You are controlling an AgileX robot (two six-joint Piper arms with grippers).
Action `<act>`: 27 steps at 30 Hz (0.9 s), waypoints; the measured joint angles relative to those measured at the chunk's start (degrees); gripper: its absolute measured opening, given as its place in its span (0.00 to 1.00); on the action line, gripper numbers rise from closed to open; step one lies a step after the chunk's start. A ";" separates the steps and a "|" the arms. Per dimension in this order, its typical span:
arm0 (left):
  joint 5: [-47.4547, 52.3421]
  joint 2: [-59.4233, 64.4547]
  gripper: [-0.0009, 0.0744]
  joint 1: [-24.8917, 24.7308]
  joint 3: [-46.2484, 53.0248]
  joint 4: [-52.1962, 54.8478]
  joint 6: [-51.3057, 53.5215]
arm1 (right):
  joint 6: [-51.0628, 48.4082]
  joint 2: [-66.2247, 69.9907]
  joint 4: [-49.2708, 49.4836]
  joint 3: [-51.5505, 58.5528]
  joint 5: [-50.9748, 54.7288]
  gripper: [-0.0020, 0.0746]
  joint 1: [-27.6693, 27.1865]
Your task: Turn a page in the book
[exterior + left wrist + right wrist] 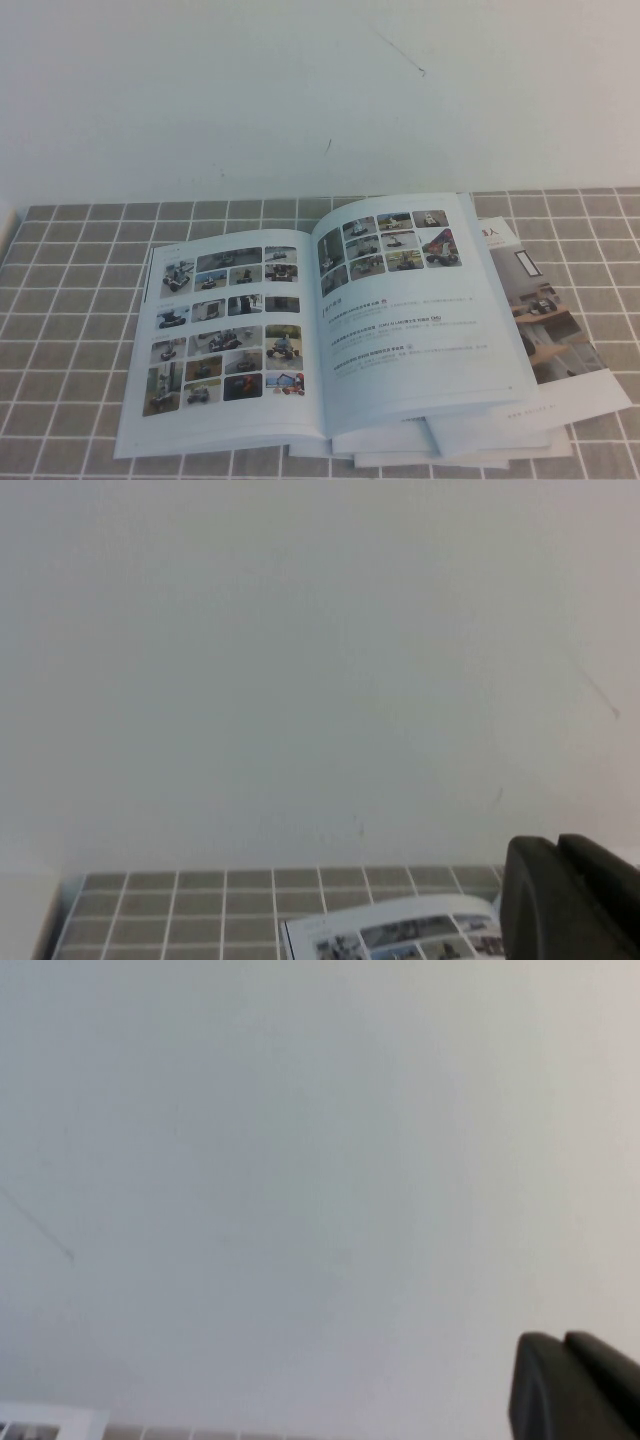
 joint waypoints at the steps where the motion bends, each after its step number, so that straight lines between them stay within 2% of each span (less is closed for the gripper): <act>1: 1.82 1.81 0.01 0.00 -1.60 -0.11 0.00 | 0.00 1.00 0.31 -1.36 2.13 0.02 0.00; 8: 15.83 22.26 0.01 0.00 -15.58 -6.89 1.17 | -2.78 18.72 11.32 -14.07 18.48 0.02 0.00; 13: 17.66 37.14 0.01 0.00 -20.93 -15.65 4.25 | -11.09 32.99 20.28 -20.38 25.25 0.02 0.00; 19: 20.00 53.29 0.01 0.00 -25.18 -30.78 19.25 | -32.22 51.93 39.71 -26.56 31.13 0.02 0.00; 23: 21.48 64.26 0.01 0.00 -27.74 -43.29 33.11 | -45.40 62.73 51.87 -28.94 32.16 0.02 0.40; 27: 20.15 72.22 0.01 0.00 -29.31 -49.38 41.01 | -50.41 72.69 55.26 -31.87 31.77 0.02 3.33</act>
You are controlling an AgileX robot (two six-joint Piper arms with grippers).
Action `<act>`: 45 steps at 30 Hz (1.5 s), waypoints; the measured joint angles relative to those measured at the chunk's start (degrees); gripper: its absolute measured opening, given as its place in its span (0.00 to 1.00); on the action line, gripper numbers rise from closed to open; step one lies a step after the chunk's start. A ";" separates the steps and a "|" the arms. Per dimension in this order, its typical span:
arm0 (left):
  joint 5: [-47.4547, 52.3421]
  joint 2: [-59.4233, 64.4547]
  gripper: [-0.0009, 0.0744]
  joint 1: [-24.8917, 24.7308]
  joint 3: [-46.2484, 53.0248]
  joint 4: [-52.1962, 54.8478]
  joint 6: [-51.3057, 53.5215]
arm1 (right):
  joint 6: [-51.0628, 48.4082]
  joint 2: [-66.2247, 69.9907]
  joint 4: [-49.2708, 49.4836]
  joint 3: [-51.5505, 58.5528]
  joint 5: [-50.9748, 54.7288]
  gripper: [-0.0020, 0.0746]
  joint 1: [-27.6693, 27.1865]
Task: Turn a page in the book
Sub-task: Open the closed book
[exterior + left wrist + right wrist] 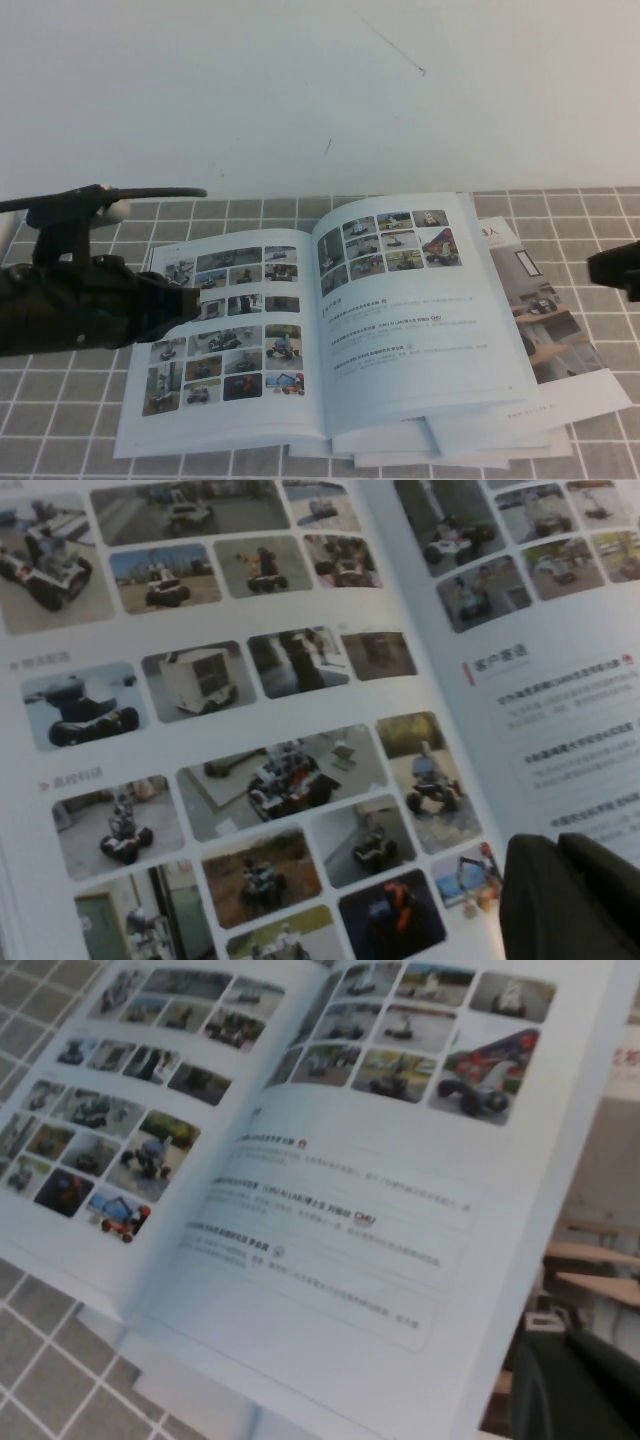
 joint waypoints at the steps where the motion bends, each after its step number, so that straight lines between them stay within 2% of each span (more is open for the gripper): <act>1: -0.86 1.43 0.01 0.00 -0.32 -0.47 0.98 | -0.73 2.53 0.30 -0.63 -0.41 0.02 1.02; 6: -2.68 10.17 0.01 0.00 -2.06 -1.85 2.19 | -2.73 13.84 0.89 -5.34 -4.09 0.02 7.33; 10: -2.31 16.14 0.01 0.00 -2.72 -2.56 2.83 | -2.77 21.50 2.02 -9.98 -5.08 0.05 8.72; 12: -2.31 18.79 0.01 0.00 -2.72 -3.95 3.62 | -2.77 25.02 2.57 -12.49 -4.42 0.12 8.72; 18: -2.52 21.78 0.01 0.00 -2.72 -6.97 7.21 | -0.67 32.44 2.77 -18.36 -3.64 0.45 8.72; 21: -2.52 21.78 0.01 0.00 -2.94 -7.28 7.35 | 0.18 35.22 2.77 -20.82 -3.64 0.51 8.72; 34: -2.52 21.78 0.01 0.00 -3.06 -7.42 8.44 | 2.46 40.68 2.33 -23.58 -3.21 0.54 7.93; 45: -2.52 21.88 0.01 0.00 -3.06 -7.42 8.66 | 3.11 42.53 4.21 -23.58 1.07 0.54 7.69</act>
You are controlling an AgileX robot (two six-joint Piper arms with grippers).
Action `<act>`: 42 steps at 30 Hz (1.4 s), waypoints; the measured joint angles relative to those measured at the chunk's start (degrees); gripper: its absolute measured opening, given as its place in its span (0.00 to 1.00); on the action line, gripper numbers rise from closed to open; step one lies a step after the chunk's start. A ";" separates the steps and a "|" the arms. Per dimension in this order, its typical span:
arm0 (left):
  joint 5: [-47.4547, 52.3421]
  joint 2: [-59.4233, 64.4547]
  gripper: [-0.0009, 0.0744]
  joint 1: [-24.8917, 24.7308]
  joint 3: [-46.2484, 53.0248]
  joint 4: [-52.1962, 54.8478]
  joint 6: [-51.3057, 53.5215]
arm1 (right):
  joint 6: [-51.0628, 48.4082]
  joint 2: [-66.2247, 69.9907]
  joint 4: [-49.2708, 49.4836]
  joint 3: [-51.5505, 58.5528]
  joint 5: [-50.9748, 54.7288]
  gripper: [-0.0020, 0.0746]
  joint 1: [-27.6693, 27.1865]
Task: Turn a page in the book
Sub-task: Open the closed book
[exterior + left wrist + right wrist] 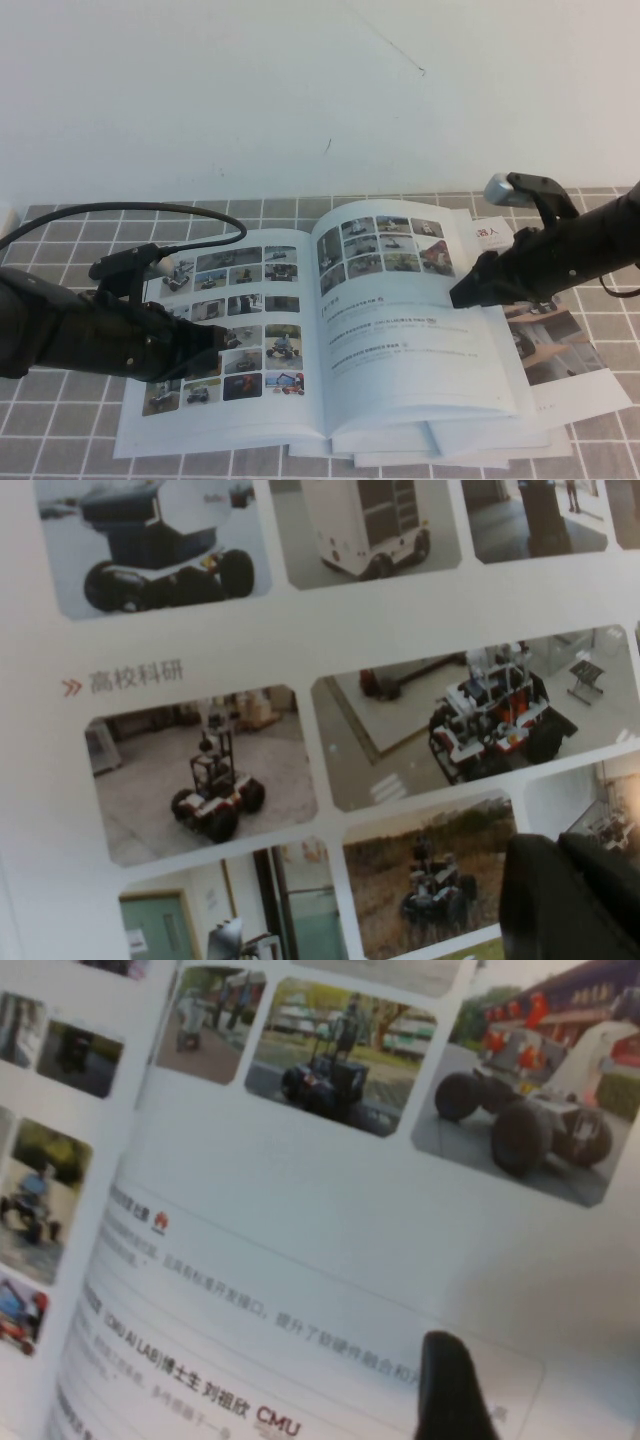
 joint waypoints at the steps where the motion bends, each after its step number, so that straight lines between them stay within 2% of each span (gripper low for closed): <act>1: 0.00 0.00 0.01 0.00 0.00 0.00 0.00 | -0.21 0.00 1.39 0.00 0.51 0.54 0.00; 13: 0.00 0.00 0.01 0.00 0.00 0.00 0.00 | -13.12 0.00 27.18 0.00 12.49 0.54 0.00; 42: 0.00 0.00 0.01 0.00 0.00 0.00 0.20 | -12.82 -0.10 32.58 -5.23 20.53 0.54 0.00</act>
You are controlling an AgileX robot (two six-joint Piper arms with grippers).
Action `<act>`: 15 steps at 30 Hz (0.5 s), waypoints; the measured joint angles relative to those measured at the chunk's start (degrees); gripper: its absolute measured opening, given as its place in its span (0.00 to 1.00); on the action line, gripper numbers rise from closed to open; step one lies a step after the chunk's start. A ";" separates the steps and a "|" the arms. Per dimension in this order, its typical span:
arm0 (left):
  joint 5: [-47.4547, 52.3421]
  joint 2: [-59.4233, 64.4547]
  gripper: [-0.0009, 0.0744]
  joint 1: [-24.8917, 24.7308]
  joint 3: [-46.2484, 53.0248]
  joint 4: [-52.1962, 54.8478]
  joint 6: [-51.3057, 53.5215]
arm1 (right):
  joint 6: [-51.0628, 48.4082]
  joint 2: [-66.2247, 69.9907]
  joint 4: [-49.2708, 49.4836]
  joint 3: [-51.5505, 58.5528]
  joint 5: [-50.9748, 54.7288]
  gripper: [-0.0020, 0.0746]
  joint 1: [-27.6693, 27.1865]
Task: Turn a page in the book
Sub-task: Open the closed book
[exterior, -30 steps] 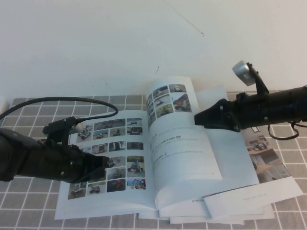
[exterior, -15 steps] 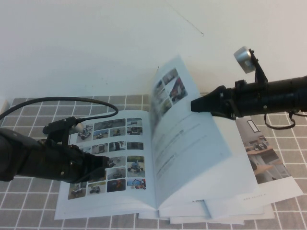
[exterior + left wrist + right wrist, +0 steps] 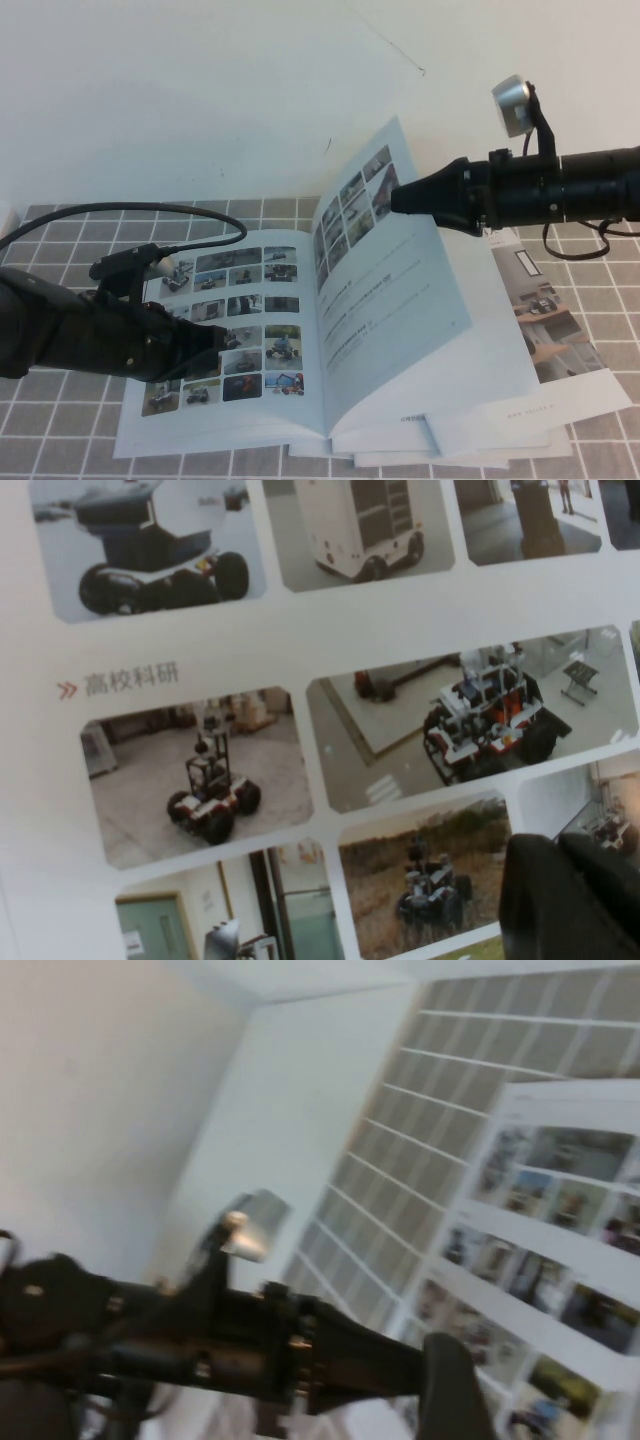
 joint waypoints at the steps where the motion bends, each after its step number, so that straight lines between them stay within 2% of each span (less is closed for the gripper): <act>1: 0.00 0.00 0.01 0.00 0.00 0.00 0.00 | 0.00 0.00 1.07 0.00 0.94 0.54 0.00; 5: 0.00 0.00 0.01 0.00 0.00 0.00 0.00 | -0.24 0.00 4.41 0.00 4.76 0.54 0.59; 15: 0.00 0.00 0.01 0.00 0.00 -0.64 0.00 | -3.61 0.00 5.63 0.00 3.48 0.54 9.05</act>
